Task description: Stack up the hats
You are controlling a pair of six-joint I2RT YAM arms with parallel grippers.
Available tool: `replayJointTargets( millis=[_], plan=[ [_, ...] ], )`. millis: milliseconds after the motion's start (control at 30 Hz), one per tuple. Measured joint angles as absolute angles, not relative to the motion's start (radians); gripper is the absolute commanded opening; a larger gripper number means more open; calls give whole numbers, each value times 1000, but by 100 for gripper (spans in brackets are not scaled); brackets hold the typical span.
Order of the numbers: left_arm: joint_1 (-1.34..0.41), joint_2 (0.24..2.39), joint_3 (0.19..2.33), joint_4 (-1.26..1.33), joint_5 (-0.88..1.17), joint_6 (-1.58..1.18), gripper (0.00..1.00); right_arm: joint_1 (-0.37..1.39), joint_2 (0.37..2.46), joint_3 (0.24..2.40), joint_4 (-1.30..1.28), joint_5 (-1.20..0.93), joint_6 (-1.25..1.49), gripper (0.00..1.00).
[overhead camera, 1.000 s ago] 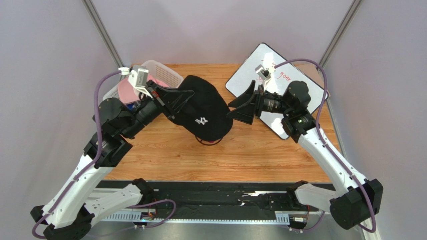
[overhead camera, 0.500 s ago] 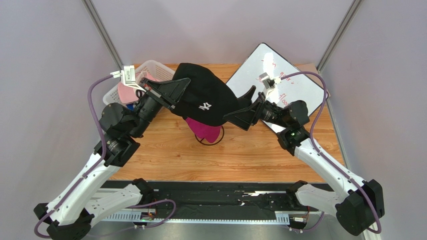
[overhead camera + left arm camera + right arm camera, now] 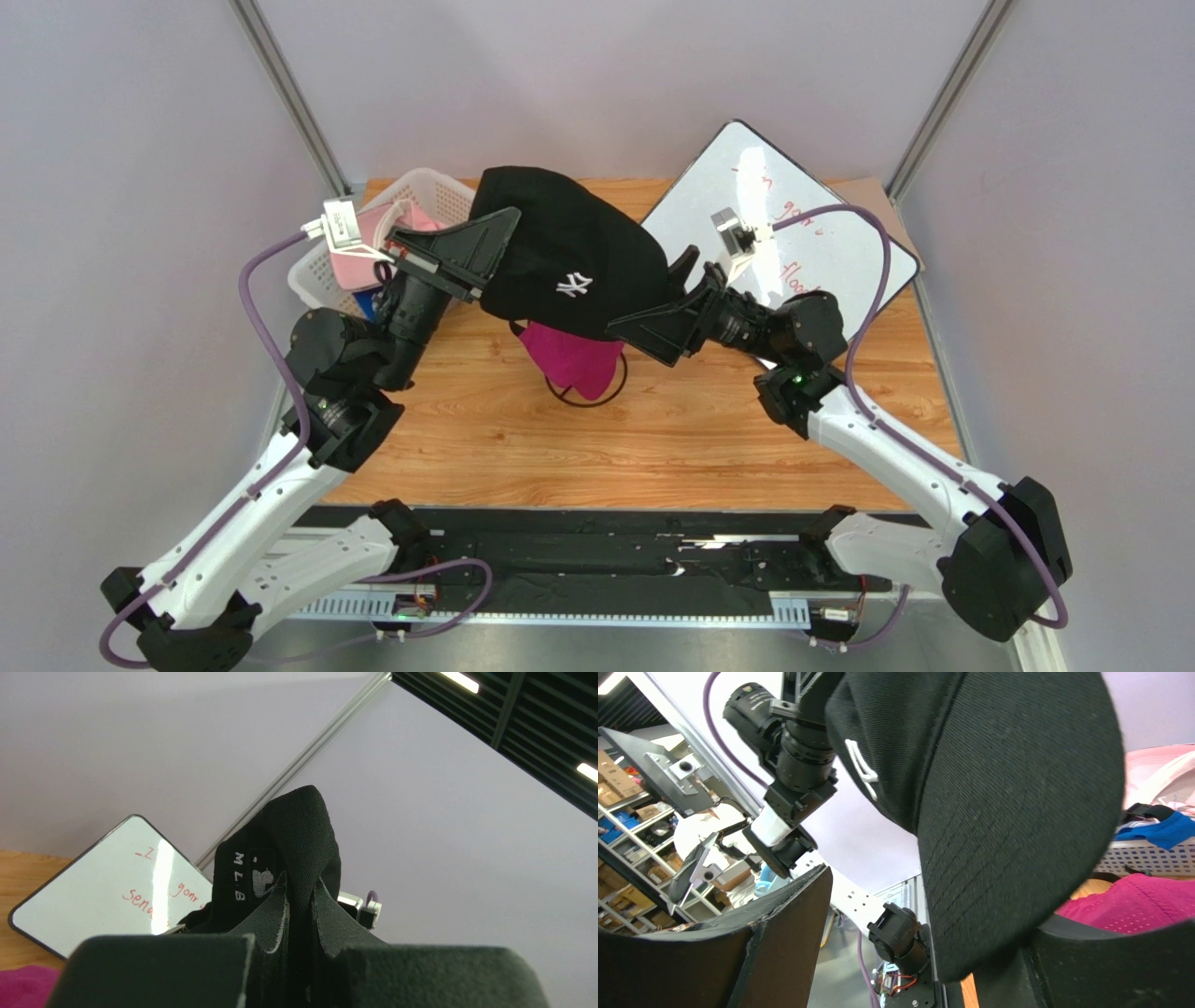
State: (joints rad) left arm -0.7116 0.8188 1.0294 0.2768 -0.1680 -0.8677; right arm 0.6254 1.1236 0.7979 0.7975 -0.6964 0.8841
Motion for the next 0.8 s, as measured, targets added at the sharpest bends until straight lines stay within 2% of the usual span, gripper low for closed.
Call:
replayJointTargets(
  millis=[100, 133, 200, 267, 300, 333, 367, 400, 433, 600, 800],
  plan=[
    [-712, 813, 1029, 281, -175, -870, 0, 625, 1134, 797, 806, -685, 886, 47],
    [-712, 810, 1028, 282, -178, -870, 0, 625, 1134, 797, 806, -682, 884, 27],
    [-712, 801, 1024, 281, -186, -869, 0, 625, 1133, 797, 805, -675, 878, 0],
    [-712, 793, 1023, 276, -193, -864, 0, 625, 1125, 797, 783, -660, 868, 0],
    [-712, 791, 1023, 271, -193, -860, 9, 625, 1118, 798, 765, -653, 863, 0],
    [-712, 789, 1023, 261, -193, -849, 43, 626, 1109, 799, 743, -648, 859, 0],
    [-712, 789, 1024, 249, -192, -838, 61, 626, 1102, 802, 725, -645, 855, 0],
    [-712, 789, 1029, 225, -192, -819, 76, 622, 1096, 813, 693, -645, 852, 0],
    [-712, 789, 1037, 204, -192, -800, 99, 613, 1093, 828, 665, -644, 853, 0],
    [-712, 748, 1079, 38, -206, -681, 99, 488, 1096, 966, 533, -663, 947, 0],
    [-710, 537, 994, -67, -265, -513, 100, 381, 1168, 1134, 584, -691, 1233, 0]
  ],
)
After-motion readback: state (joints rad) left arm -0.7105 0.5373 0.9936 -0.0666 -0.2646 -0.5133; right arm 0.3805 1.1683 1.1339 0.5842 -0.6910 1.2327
